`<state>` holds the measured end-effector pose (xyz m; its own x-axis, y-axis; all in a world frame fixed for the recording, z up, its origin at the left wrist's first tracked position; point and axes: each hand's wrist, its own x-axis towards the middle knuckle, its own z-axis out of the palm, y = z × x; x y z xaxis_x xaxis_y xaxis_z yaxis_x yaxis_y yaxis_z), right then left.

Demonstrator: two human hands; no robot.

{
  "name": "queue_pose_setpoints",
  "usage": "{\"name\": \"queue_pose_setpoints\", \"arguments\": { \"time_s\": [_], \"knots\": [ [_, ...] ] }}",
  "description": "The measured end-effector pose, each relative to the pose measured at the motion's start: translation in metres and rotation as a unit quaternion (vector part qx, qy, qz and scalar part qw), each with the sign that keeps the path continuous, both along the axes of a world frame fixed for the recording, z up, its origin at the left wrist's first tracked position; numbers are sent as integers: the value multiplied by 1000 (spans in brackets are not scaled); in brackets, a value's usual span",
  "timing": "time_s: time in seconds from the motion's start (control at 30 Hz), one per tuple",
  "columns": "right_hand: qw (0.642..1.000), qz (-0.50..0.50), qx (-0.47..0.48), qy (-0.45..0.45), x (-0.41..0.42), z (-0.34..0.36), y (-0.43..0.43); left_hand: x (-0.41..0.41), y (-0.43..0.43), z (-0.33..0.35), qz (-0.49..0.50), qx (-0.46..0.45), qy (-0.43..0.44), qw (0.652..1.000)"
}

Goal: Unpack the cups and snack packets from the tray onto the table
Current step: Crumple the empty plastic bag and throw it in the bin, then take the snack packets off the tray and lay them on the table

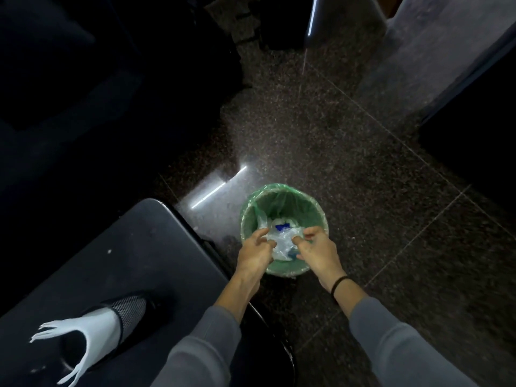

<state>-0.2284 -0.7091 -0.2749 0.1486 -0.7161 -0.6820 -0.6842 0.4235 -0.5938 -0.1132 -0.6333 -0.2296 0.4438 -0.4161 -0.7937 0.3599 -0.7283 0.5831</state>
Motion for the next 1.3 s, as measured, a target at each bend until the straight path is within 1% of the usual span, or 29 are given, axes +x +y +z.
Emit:
{"name": "queue_pose_setpoints", "arguments": {
  "time_s": [0.17, 0.33, 0.4, 0.53, 0.63, 0.77, 0.87, 1.03, 1.2, 1.3],
  "knots": [
    [999, 7, -15, -30, 10, 15, 10, -1, 6, 14, 14, 3, -19, 1000],
    [996, 10, -31, -78, 20, 56, 28, -3, 17, 39, 38, -17, -36, 998],
    [994, -6, -43, -103, 23, 77, 39, -3, 25, 54, 53, -40, -49, 997],
    [984, -32, -64, -160, 33, 118, 65, 2, 48, 86, 70, -105, -108, 986],
    [976, -33, -76, -200, 45, 146, 84, 9, 68, 113, 60, -145, -147, 976],
    [969, 11, -99, -227, 64, 181, 113, 24, 105, 152, 72, -167, -186, 966],
    [963, 65, -119, -235, 89, 209, 145, 48, 145, 179, 101, -179, -204, 957],
    [943, 151, -168, -246, 129, 245, 201, 82, 219, 217, 132, -185, -235, 945],
    [926, 217, -147, -271, 170, 267, 285, 112, 317, 242, 180, -172, -265, 932],
    [916, 264, -115, -280, 191, 275, 343, 124, 382, 245, 213, -155, -275, 924]
  ]
}}
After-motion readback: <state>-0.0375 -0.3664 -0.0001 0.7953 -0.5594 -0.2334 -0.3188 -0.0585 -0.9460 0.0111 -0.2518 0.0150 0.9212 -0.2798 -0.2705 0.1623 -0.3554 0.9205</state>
